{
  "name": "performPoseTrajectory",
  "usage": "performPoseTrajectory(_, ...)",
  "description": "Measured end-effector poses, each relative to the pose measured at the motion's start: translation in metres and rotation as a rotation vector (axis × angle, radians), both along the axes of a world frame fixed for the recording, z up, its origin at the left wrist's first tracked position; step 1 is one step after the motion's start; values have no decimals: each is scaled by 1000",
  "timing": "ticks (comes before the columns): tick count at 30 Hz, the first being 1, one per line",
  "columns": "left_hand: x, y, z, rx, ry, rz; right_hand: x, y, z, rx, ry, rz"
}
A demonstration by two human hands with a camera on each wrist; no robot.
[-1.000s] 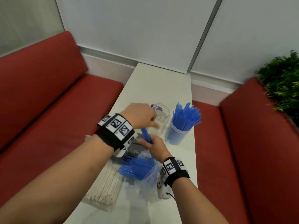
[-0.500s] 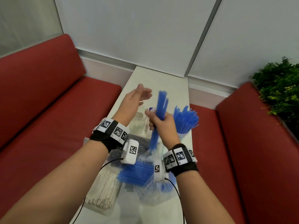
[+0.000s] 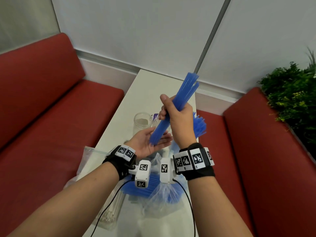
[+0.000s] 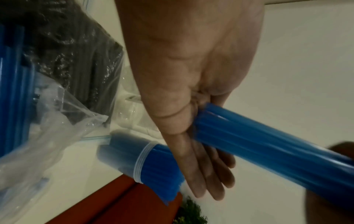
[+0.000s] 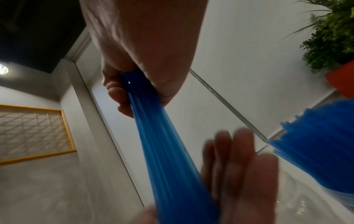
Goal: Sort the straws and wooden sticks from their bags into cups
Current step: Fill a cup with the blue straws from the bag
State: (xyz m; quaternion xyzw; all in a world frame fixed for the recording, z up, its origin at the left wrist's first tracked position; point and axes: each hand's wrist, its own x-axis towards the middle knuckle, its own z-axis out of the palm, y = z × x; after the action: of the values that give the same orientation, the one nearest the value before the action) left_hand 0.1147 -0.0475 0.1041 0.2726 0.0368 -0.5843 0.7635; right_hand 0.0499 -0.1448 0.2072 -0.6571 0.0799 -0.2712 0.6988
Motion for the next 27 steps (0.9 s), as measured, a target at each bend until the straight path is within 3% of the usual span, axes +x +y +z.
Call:
performPoseTrajectory(3, -6, -4, 6, 19, 0, -48, -2, 3, -14, 24, 25, -30)
performPoseTrajectory(7, -12, -8, 0, 183, 93, -118, -4, 6, -25, 12, 44, -50)
performPoseTrajectory(10, -11, -13, -3, 128, 190, -126, -6, 9, -34, -4, 83, -36)
performPoseTrajectory(16, 1, -13, -19, 115, 284, -353, -13, -6, -45, 26, 114, 63)
performPoseTrajectory(20, -2, -10, -42, 234, 158, -354, -12, -23, -43, 133, 27, 63)
performPoseTrajectory(24, -10, -17, -66, 433, 5, -176, -12, -41, -55, 159, 70, 3)
performPoseTrajectory(27, -14, -15, -79, 709, -428, -125, -12, -66, -52, 114, 106, -136)
